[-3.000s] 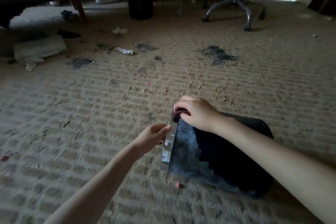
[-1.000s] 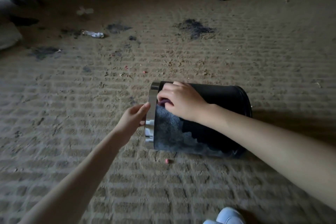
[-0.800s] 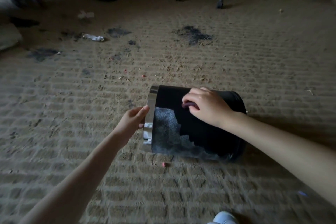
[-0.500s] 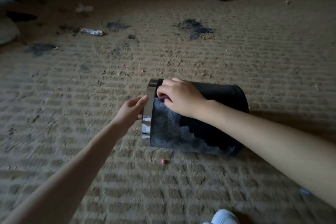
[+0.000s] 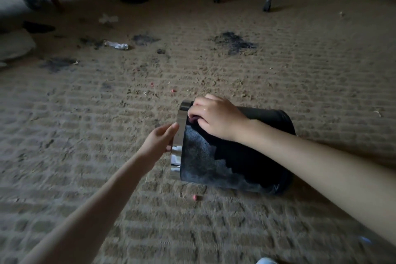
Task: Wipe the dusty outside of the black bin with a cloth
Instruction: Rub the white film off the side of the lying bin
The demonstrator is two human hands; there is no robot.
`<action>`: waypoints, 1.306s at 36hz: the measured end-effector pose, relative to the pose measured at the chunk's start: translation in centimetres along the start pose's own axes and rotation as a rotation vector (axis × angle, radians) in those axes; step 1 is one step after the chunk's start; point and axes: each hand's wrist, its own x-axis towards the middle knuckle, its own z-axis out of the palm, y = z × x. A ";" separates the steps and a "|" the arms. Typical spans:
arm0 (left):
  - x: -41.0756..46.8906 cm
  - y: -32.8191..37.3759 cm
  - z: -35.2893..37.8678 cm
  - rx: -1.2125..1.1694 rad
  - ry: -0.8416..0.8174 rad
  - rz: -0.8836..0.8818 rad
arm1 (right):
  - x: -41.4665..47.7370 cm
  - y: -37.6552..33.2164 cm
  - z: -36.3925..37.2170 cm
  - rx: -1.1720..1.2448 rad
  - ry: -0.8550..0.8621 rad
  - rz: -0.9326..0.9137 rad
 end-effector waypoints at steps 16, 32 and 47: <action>0.6 -0.4 0.3 0.004 0.069 0.067 | -5.4 0.6 0.5 -0.134 0.085 -0.238; 0.6 0.1 -0.3 0.038 0.007 0.067 | -5.0 -0.6 2.5 -0.126 0.189 -0.201; 0.4 1.2 0.2 0.116 0.065 0.097 | -9.0 1.2 -3.0 0.566 0.359 0.455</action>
